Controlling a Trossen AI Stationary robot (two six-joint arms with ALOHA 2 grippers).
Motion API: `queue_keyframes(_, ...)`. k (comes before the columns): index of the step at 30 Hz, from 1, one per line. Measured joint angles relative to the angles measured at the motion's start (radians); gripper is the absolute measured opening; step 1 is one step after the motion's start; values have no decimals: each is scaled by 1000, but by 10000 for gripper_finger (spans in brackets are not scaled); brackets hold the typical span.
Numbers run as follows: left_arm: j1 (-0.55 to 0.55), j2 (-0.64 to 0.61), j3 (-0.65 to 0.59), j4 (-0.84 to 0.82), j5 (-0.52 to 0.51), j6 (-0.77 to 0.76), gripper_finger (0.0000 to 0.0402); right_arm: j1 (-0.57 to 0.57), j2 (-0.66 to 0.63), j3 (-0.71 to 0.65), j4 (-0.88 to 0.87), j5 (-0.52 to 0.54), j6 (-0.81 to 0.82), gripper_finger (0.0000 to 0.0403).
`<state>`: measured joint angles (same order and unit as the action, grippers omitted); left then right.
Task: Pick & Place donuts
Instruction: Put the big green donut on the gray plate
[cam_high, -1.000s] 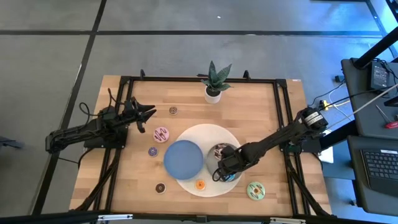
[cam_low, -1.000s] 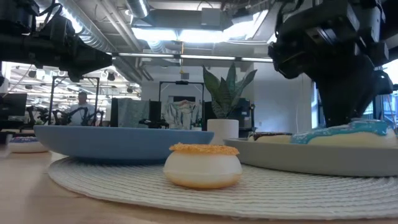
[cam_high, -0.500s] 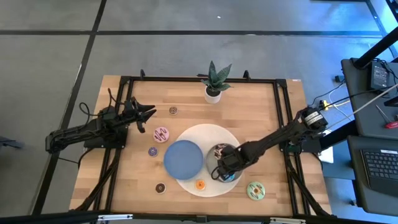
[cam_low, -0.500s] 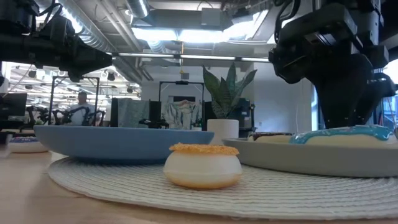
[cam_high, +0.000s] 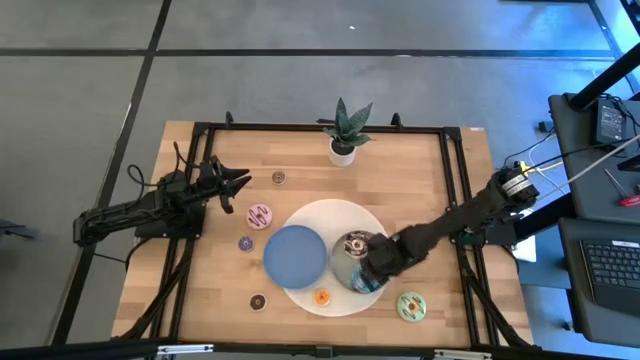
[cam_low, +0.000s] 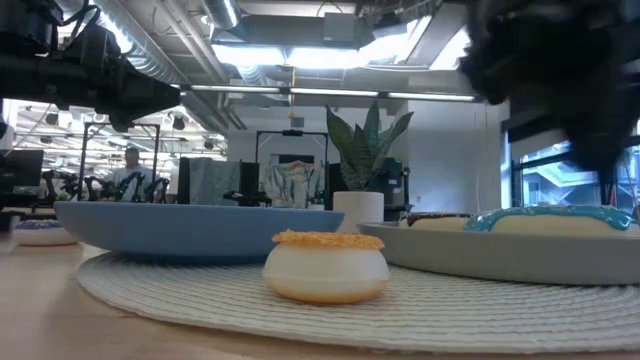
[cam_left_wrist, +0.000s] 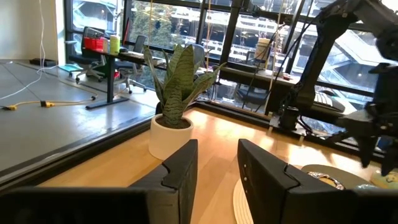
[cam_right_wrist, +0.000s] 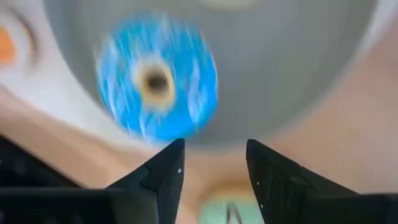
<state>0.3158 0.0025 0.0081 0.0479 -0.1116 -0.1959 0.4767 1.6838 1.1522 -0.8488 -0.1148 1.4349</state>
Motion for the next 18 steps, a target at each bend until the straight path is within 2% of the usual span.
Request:
queue_keyframes(13,0,0,0,0,0,0,113,244,-12,0,-64,-98,497,173)
queue_keyframes(18,0,0,0,0,0,0,114,324,-8,0,-63,-107,591,173)
